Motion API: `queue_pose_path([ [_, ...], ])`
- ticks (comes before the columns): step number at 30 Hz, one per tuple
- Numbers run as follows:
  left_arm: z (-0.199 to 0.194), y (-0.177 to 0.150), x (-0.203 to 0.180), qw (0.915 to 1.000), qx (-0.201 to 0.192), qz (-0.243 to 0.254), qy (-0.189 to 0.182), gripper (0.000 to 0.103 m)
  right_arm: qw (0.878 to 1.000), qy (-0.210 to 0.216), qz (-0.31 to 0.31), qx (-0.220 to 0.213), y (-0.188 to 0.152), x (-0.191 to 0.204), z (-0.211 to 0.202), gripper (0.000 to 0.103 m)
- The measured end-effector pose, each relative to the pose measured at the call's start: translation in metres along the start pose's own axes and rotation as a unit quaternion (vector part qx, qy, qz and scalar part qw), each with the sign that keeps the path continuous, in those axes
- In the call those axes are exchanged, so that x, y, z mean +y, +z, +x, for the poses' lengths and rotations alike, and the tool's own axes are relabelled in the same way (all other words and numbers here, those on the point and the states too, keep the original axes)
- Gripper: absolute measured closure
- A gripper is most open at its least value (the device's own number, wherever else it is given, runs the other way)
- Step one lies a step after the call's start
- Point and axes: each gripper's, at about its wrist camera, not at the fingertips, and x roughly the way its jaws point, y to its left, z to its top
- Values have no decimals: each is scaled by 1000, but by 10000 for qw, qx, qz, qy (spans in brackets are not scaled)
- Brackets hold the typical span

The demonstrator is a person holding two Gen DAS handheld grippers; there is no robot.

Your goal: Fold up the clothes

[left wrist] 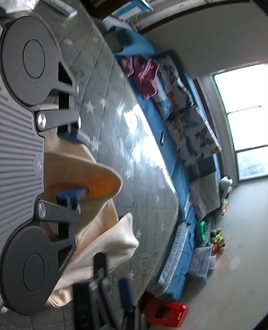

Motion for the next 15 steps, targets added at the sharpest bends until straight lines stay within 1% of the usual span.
queue_pose_path([
  [1, 5, -1, 1, 10000, 57, -31, -63, 82, 10000, -13, -4, 15, 2, 0, 4, 39],
  [2, 8, -2, 3, 9998, 88, -93, -119, 91, 10000, -15, -6, 35, 5, 0, 9, 40],
  [3, 10, -3, 5, 9997, 76, -145, -179, 94, 10000, 7, 2, 67, 7, 1, 14, 41],
  [6, 5, -8, 9, 9995, -60, -201, -240, 98, 9997, 130, -3, 189, 11, 6, 30, 46],
  [7, 1, -9, 10, 9995, -97, -209, -210, 98, 9996, 140, -35, 238, 11, 9, 35, 49],
  [8, -2, -11, 11, 9994, -129, -244, -194, 98, 9995, 147, -69, 287, 11, 11, 40, 54],
  [9, -5, -12, 14, 9993, -154, -294, -190, 98, 9993, 155, -103, 337, 10, 14, 45, 56],
  [11, -12, -15, 18, 9990, -207, -363, -152, 98, 9986, 144, -159, 478, 7, 20, 55, 64],
  [12, -15, -16, 20, 9989, -235, -382, -118, 98, 9986, 101, -182, 488, 6, 21, 56, 66],
  [14, -21, -16, 25, 9986, -279, -455, -38, 98, 9985, 8, -226, 496, 4, 23, 58, 75],
  [15, -25, -18, 28, 9983, -304, -504, -3, 98, 9987, -14, -202, 477, 3, 22, 56, 79],
])
